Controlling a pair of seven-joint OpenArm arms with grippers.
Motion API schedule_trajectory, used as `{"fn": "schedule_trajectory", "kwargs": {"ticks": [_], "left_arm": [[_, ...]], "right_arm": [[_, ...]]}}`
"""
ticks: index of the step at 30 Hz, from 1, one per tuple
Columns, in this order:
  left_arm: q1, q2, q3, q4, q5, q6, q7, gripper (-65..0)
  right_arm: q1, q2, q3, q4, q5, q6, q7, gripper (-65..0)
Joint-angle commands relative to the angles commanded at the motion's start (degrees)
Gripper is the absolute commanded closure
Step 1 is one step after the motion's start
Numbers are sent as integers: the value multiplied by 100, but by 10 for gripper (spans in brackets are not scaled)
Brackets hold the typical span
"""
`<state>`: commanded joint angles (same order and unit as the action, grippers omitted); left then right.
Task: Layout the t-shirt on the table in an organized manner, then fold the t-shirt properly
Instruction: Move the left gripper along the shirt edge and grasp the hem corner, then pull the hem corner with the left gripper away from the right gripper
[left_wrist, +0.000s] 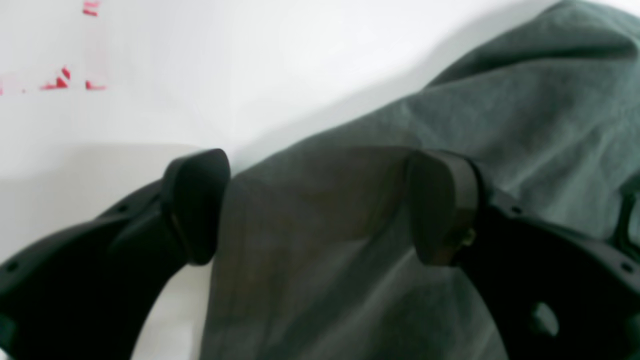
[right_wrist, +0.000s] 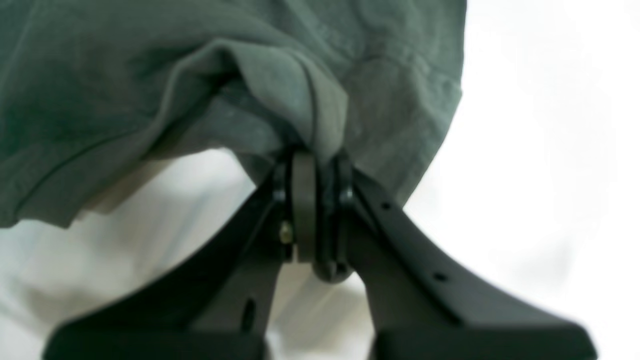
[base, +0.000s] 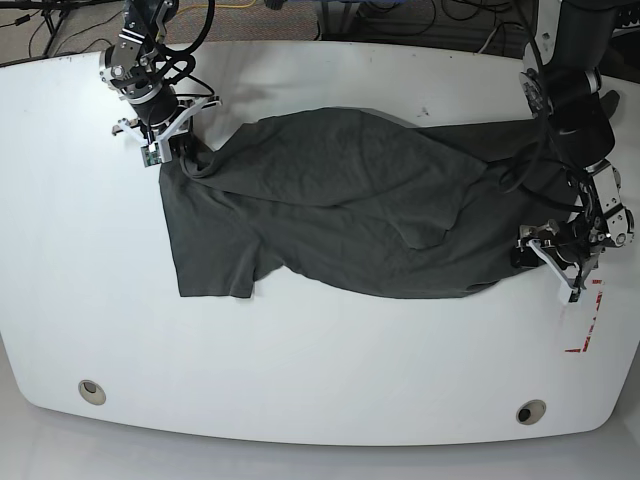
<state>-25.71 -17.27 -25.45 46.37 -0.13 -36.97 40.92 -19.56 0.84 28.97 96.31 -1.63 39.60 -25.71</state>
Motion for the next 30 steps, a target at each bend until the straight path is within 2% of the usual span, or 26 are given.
{"fn": "schedule_trajectory", "kwargs": {"ticks": [1, 3, 6, 7, 8, 11, 17, 23, 30], "left_arm": [[0, 0, 0, 9, 0, 0, 0, -432], [9, 0, 0, 9, 0, 0, 0, -318], [9, 0, 0, 0, 0, 0, -9, -132], [18, 0, 0, 0, 0, 0, -9, -49], [35, 0, 0, 0, 0, 0, -9, -10], [88, 0, 0, 53, -9, 0, 0, 0], [448, 0, -26, 1090, -44, -44, 62, 0], [941, 26, -26, 2646, -132, -62, 580, 0], [1125, -9, -35, 3956, -738, -9, 1134, 0]], "right_arm": [[0, 0, 0, 0, 0, 0, 0, 0], [0, 0, 0, 0, 0, 0, 0, 0], [0, 0, 0, 0, 0, 0, 0, 0], [9, 0, 0, 0, 0, 0, 0, 0], [18, 0, 0, 0, 0, 0, 0, 0], [97, 0, 0, 0, 0, 0, 0, 0], [114, 0, 0, 246, 0, 0, 0, 0], [211, 9, -9, 747, -9, 0, -35, 0], [668, 149, -9, 1064, -53, 0, -422, 0]]}}
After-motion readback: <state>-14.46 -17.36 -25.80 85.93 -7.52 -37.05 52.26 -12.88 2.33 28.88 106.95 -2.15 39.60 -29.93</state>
